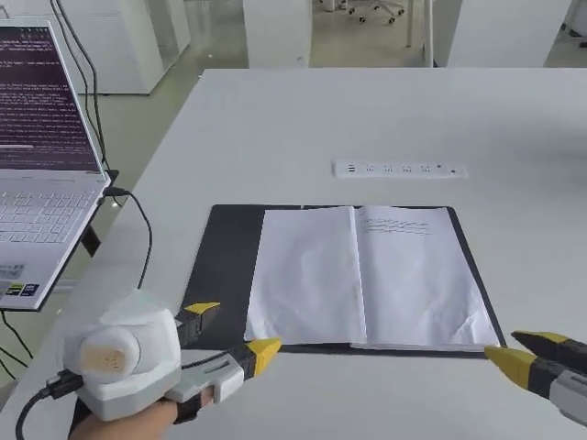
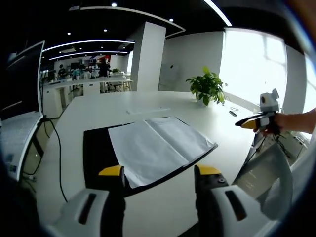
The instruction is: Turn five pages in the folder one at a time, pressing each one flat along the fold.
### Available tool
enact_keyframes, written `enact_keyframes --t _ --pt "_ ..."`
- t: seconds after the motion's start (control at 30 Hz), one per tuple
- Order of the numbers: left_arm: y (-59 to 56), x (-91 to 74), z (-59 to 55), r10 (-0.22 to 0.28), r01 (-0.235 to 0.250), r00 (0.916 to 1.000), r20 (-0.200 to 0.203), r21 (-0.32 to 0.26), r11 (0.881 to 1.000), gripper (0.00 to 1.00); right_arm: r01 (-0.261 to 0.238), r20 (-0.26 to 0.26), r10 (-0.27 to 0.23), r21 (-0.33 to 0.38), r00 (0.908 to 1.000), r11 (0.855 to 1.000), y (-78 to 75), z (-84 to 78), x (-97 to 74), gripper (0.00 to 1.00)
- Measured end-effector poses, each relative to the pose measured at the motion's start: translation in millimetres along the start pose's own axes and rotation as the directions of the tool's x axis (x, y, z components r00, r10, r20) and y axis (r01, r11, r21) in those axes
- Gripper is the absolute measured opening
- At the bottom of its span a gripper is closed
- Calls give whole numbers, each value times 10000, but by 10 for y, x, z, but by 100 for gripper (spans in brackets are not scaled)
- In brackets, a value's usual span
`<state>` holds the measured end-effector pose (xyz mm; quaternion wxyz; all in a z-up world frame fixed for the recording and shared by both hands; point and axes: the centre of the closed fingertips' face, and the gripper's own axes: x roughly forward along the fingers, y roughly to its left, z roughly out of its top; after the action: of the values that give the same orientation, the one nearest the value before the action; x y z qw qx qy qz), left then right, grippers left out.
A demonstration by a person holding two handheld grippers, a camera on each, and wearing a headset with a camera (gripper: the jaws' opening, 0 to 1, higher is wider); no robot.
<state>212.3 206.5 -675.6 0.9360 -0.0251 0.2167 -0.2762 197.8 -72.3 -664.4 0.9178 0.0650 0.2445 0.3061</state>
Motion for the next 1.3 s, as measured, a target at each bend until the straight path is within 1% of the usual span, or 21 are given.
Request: enact_keyframes --t 0.07,0.13,0.17,0.2,0.23,0.33,0.47,0.77,0.87,0.9,0.97,1.03,1.1,1.2,1.3 --pt "13 -58 30 140 -139 9999 83 -113 9998 58 220 134 -220 7 9997 9998 -56 33 -43 30" --pt "23 -121 42 251 -248 9996 133 -192 9995 57 594 504 -604 220 9969 9980 -142 91 -101 31" --pt "22 -151 43 310 -307 9994 175 -138 9994 58 681 574 -697 295 9959 9972 -166 99 -117 31" --pt "25 -168 38 363 -362 9992 162 -50 9993 58 747 601 -766 329 9952 9967 -184 100 -131 31" --pt "24 -188 12 374 -374 9993 14 27 9993 58 857 699 -880 353 9937 9957 -209 106 -147 31" --pt "24 -232 1 411 -410 9992 -21 18 9992 59 950 718 -980 451 9926 9945 -233 89 -161 31" --pt "26 -283 33 488 -488 9988 56 -4 9988 60 1029 688 -1056 427 9920 9938 -250 55 -171 31" --pt "50 -281 88 606 -606 9981 129 42 9982 61 1151 634 -1184 535 9909 9919 -324 9 -177 31" --pt "48 -248 55 624 -624 9981 6 76 9980 61 1192 598 -1224 539 9907 9914 -357 -10 -169 31" --pt "42 -221 27 607 -606 9981 -102 114 9981 61 1235 490 -1264 580 9908 9907 -377 -36 -164 31" --pt "49 -165 -35 624 -617 9976 -293 240 9978 61 1210 490 -1243 643 9910 9906 -391 -59 -156 31" --pt "26 -95 -74 509 -502 9978 -422 188 9986 61 1231 404 -1260 675 9912 9901 -408 -98 -140 30" --pt "3 -48 -86 464 -455 9978 -466 214 9987 60 1259 319 -1282 676 9912 9897 -426 -133 -122 30" --pt "-95 134 -110 164 -146 9978 -637 292 9995 61 1227 274 -1250 737 9918 9897 -436 -161 -97 30" --pt "-248 354 -106 -255 296 9970 -725 554 9980 60 1163 176 -1180 773 9929 9902 -440 -196 -52 29"
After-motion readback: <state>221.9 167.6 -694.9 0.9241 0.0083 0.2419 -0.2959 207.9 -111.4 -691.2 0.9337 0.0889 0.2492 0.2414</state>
